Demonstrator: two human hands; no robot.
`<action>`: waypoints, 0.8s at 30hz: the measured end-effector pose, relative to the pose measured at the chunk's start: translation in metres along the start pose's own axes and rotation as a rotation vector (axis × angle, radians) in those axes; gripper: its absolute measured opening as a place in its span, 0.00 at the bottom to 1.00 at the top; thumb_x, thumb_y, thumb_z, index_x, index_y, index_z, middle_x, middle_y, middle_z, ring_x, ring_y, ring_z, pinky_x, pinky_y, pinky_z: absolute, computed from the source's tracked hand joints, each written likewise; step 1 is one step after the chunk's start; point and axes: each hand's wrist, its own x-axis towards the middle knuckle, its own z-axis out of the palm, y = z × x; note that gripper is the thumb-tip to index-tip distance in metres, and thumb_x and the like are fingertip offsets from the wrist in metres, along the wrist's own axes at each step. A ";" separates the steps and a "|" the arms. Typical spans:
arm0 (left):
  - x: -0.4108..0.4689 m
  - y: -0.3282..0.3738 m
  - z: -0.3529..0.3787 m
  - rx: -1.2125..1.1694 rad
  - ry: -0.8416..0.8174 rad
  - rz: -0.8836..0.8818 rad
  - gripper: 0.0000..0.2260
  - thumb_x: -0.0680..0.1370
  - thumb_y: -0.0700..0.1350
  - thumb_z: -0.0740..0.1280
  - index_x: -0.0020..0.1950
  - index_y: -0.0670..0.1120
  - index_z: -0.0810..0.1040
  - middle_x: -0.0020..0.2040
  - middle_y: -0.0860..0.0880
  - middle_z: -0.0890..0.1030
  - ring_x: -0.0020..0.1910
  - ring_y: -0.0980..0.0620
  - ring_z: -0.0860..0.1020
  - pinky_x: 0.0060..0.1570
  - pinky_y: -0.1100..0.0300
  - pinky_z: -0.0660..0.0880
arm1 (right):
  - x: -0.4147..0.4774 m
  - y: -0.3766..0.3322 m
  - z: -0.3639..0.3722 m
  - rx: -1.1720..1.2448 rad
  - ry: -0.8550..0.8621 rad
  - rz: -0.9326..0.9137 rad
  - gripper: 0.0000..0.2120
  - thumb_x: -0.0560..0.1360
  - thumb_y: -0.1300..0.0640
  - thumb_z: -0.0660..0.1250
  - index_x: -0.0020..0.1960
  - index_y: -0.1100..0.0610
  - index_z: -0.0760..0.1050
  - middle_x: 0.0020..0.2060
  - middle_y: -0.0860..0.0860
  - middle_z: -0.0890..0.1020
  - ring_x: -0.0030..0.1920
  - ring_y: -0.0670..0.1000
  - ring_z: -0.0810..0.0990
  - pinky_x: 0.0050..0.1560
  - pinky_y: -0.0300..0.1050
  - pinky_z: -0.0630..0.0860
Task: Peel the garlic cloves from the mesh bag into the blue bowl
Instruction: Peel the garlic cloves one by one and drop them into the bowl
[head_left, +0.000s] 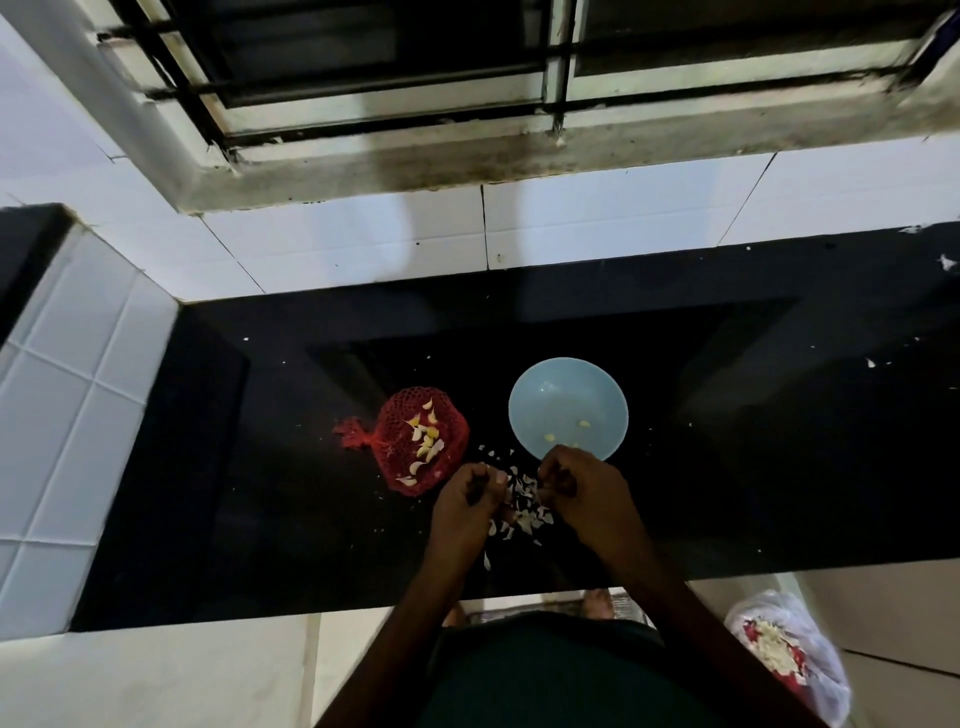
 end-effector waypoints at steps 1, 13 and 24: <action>0.000 0.000 0.001 -0.002 -0.010 -0.001 0.08 0.82 0.41 0.67 0.52 0.36 0.78 0.39 0.45 0.82 0.33 0.52 0.81 0.37 0.59 0.79 | 0.000 0.000 0.000 -0.007 0.017 0.012 0.11 0.69 0.59 0.79 0.42 0.50 0.78 0.39 0.44 0.82 0.40 0.41 0.81 0.43 0.43 0.79; 0.003 0.003 0.012 0.067 -0.062 0.018 0.11 0.82 0.47 0.67 0.44 0.43 0.80 0.33 0.49 0.83 0.30 0.52 0.80 0.35 0.62 0.76 | -0.002 -0.006 0.000 0.150 -0.043 0.004 0.03 0.75 0.52 0.75 0.48 0.48 0.84 0.42 0.43 0.86 0.44 0.41 0.84 0.50 0.48 0.81; 0.019 0.003 0.012 0.169 -0.083 -0.023 0.06 0.83 0.45 0.67 0.50 0.45 0.82 0.44 0.48 0.85 0.36 0.56 0.83 0.39 0.65 0.79 | 0.041 0.029 -0.039 0.143 0.118 0.202 0.09 0.76 0.63 0.72 0.41 0.51 0.79 0.37 0.50 0.85 0.39 0.48 0.86 0.47 0.55 0.84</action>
